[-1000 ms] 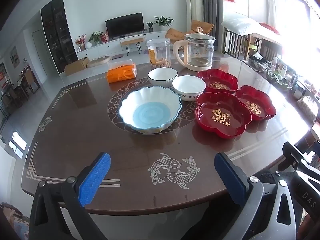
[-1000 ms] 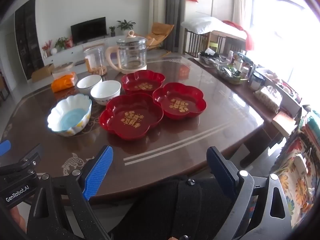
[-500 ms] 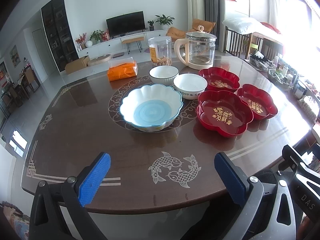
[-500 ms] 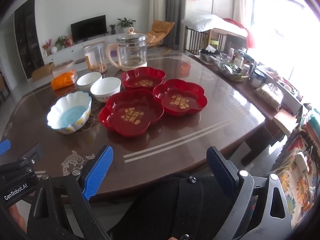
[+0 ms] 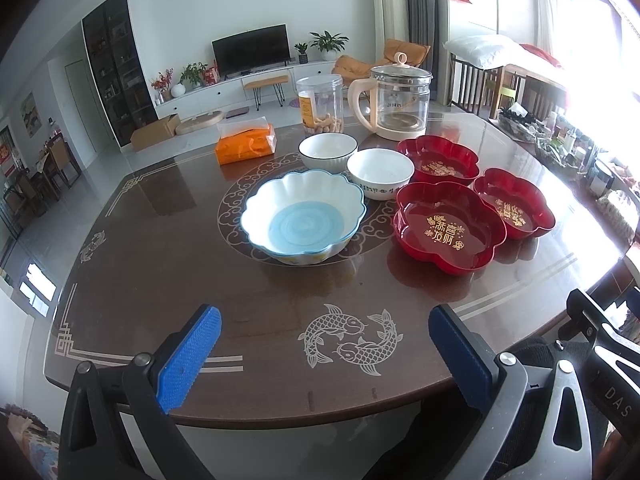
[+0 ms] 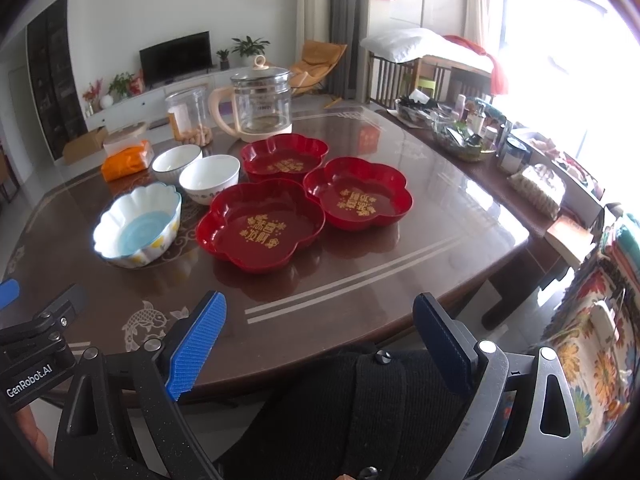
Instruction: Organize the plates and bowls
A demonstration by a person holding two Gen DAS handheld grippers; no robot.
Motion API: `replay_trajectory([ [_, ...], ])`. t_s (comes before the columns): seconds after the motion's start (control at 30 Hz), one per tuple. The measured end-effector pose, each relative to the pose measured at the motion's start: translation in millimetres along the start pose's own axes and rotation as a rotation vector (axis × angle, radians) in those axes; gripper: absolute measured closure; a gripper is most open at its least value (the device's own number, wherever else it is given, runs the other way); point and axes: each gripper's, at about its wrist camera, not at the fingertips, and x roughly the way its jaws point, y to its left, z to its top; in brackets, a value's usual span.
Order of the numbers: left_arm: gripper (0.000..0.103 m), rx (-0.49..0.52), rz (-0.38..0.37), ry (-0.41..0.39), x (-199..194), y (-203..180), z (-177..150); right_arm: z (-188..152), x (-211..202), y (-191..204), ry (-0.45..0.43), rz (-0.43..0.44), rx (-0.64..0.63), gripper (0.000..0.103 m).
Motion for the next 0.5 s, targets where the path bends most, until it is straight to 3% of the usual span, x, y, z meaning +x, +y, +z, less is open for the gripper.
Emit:
replay_trajectory([
  [0.5,0.000,0.010,0.008,0.002,0.2,-2.5,-0.4,-1.9,0.8,-2.2,0.005,0.004,0.009,0.007],
])
